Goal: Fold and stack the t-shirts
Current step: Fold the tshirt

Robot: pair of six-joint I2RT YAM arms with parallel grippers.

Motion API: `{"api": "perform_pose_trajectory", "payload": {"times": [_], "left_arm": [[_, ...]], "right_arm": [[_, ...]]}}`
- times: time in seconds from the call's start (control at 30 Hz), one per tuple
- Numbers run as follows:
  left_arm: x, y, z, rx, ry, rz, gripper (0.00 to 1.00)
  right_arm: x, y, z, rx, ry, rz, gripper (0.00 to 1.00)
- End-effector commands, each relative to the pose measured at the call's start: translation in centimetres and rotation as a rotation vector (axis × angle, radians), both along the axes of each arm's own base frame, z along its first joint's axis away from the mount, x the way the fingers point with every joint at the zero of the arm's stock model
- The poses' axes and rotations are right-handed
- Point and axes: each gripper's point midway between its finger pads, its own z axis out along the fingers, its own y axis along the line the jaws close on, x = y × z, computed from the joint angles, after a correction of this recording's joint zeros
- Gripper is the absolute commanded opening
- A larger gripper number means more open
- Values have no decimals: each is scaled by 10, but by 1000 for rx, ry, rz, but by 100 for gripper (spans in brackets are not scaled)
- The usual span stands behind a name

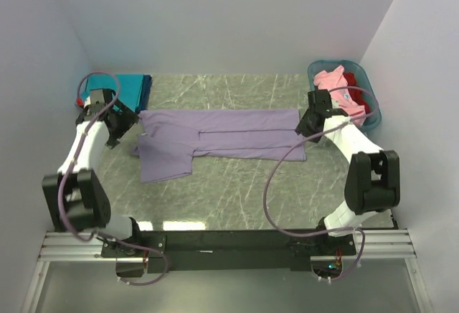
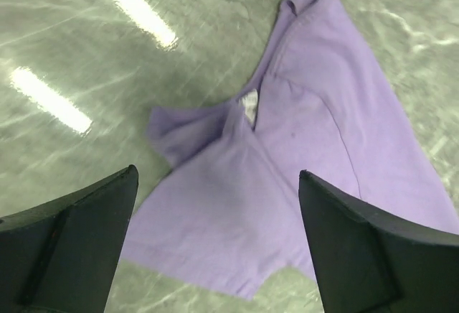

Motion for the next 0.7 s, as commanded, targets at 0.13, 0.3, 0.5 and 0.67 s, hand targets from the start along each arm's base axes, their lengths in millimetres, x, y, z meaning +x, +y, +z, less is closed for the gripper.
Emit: {"api": "perform_pose_trajectory", "payload": {"times": [0.13, 0.3, 0.5, 0.67], "left_arm": [[-63, -34, -11, 53, 59, -55, 99], [-101, -57, -49, 36, 153, -89, 88], [-113, -74, -74, 35, 221, -139, 70], [-114, -86, -94, 47, 294, -187, 62]], "right_arm": [[-23, 42, 24, -18, -74, 152, 51], [-40, 61, 23, 26, -86, 215, 51], [-53, 61, 6, 22, -47, 224, 50], [-57, 63, 0, 35, -38, 234, 50]]}}
